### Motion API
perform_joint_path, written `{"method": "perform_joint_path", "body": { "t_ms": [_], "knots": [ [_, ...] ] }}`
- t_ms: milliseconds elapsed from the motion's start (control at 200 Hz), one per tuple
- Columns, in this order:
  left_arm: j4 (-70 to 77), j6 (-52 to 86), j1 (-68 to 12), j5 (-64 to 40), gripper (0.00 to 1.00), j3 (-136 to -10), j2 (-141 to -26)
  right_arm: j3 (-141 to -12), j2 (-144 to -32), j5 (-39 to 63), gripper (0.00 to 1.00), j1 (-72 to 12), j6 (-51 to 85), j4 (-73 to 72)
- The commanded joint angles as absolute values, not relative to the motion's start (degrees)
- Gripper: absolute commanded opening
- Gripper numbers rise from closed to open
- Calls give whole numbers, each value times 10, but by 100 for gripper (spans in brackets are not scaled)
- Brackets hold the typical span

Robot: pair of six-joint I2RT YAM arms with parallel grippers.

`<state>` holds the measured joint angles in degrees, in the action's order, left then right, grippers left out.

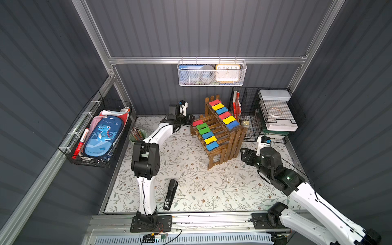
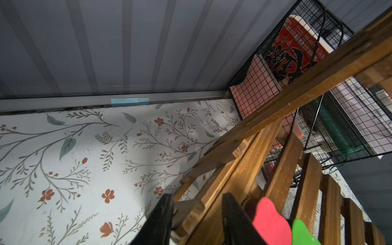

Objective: Remove the whiteboard erasers from the shelf
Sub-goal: Adjust the shelf at the center of the board.

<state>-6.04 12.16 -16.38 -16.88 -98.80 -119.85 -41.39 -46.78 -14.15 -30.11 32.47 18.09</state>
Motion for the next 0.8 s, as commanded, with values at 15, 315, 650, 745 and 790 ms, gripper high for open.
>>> {"method": "perform_joint_path", "body": {
  "t_ms": [15, 315, 650, 745, 790],
  "knots": [
    [-69, 101, -171, -157, 41, -993, -1218, -408, -462, -138, 73, -297, 324, 189],
    [-60, 98, -176, -123, 30, -975, -1208, -411, -462, -137, 72, -294, 324, 191],
    [-35, 101, -180, -87, 26, -915, -1162, -411, -469, -136, 71, -294, 327, 185],
    [-22, 109, -181, -73, 25, -887, -1141, -408, -468, -138, 71, -294, 328, 183],
    [-20, 112, -183, -64, 24, -876, -1131, -408, -468, -138, 70, -294, 330, 184]
  ]
}}
